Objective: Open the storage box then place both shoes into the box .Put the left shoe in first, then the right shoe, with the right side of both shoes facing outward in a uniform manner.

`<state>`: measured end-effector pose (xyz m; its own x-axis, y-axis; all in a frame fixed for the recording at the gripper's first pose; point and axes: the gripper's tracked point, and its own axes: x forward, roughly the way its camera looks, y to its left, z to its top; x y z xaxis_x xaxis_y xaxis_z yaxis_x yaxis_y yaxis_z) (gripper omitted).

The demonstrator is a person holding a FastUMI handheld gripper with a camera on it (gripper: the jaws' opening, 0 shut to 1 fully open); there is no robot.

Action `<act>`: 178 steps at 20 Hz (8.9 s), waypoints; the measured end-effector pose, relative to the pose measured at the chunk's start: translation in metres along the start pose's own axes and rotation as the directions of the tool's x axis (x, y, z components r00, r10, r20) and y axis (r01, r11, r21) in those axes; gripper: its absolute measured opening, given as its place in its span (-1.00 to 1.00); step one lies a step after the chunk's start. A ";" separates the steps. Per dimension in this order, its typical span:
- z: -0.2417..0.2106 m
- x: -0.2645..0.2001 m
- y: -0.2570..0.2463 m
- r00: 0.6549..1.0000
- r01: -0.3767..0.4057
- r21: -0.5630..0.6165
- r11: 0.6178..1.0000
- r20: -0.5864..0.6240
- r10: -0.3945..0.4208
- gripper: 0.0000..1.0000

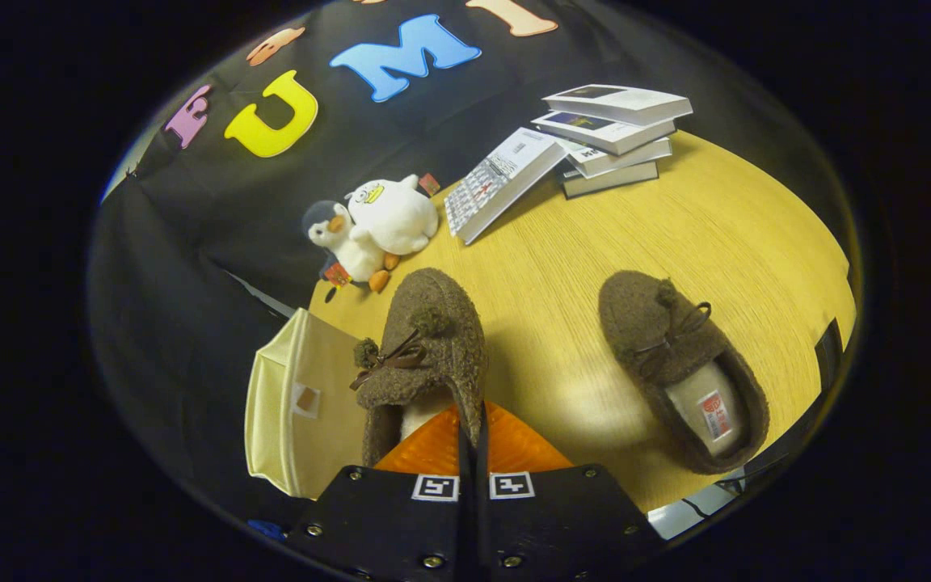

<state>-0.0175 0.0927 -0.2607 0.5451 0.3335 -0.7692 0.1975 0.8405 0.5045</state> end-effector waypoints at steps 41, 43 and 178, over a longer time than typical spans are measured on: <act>-0.124 0.102 0.259 0.985 -0.158 -0.255 0.954 -0.103 0.136 0.64; -0.113 0.086 0.262 0.984 -0.180 -0.318 0.931 -0.074 0.165 0.96; 0.132 -0.185 0.124 0.715 0.251 -0.521 0.816 0.668 0.206 0.92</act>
